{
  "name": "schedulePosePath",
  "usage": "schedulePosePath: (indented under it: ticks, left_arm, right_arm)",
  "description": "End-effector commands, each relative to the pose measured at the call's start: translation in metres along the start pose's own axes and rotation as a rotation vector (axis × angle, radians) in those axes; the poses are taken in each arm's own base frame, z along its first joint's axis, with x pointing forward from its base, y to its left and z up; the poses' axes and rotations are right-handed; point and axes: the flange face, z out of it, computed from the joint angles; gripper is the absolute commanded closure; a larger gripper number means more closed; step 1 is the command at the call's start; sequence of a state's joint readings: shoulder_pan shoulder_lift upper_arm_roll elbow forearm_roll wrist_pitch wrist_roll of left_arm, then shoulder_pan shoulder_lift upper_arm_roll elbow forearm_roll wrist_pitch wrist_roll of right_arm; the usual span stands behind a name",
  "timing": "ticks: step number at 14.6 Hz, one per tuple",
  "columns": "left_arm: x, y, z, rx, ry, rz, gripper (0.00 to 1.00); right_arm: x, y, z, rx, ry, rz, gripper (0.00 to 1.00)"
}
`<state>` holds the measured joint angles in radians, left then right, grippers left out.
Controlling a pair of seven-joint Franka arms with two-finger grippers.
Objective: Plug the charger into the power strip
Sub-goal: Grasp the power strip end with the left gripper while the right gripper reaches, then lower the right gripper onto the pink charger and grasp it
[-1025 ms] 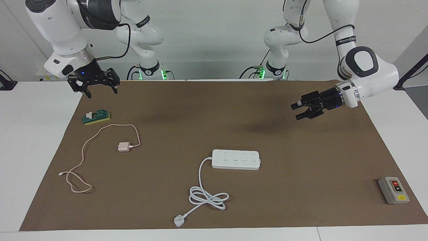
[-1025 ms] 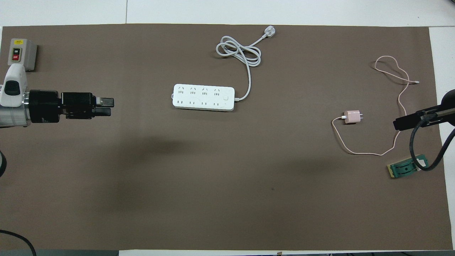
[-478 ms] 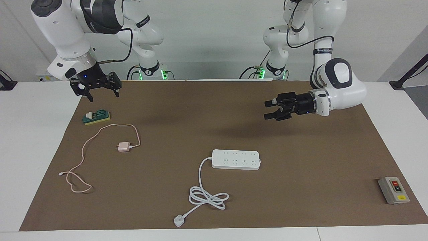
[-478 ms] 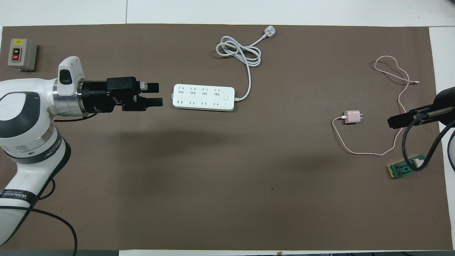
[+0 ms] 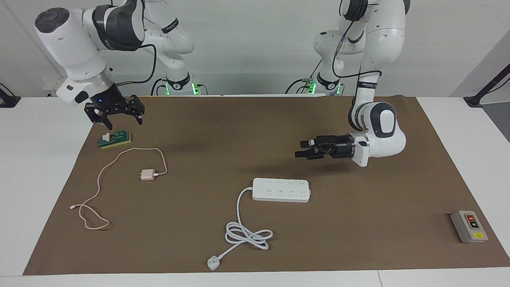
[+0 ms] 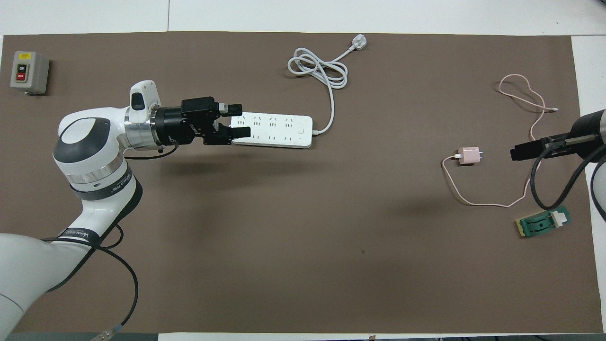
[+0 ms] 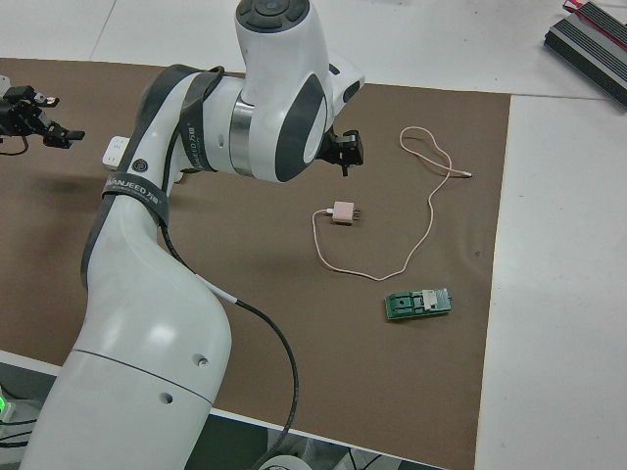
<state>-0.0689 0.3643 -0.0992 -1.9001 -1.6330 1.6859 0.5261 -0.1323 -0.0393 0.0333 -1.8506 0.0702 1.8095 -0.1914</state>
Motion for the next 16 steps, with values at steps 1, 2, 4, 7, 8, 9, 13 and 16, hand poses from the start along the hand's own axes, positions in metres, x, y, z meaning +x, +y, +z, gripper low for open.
schedulePosePath:
  ticks: [1,2,4,7,8,9,13,16]
  left_arm:
    - [-0.002,0.003,0.003,0.014,-0.029,0.163,0.0]
    - [-0.004,0.002,0.004,0.015,-0.035,0.167,0.0]
    - [-0.003,0.003,0.005,0.017,-0.034,0.172,0.0]
    - [-0.005,0.001,0.013,0.013,-0.034,0.209,0.0]
    - [-0.004,0.004,0.012,0.014,-0.035,0.223,0.0]
    - [-0.005,0.003,0.013,0.012,-0.038,0.222,0.0]
    - [-0.008,0.002,0.015,0.009,-0.045,0.204,0.0]
    - [-0.017,-0.004,0.023,-0.025,-0.049,0.145,0.0]
  right_arm:
    - [0.008,0.011,0.025,0.043,-0.023,0.252,0.0]
    - [0.005,0.009,0.033,0.057,-0.044,0.375,0.0]
    - [0.002,0.008,0.049,0.069,-0.079,0.586,0.0]
    - [0.008,0.006,0.07,0.127,-0.137,0.834,0.0]
    - [0.01,0.007,0.08,0.123,-0.157,0.875,0.0]
    - [0.009,0.018,0.085,0.123,-0.163,0.904,0.0]
    - [0.01,0.058,0.096,0.128,-0.12,1.048,0.0]
    - [0.008,0.082,0.113,0.128,-0.082,1.386,0.0]
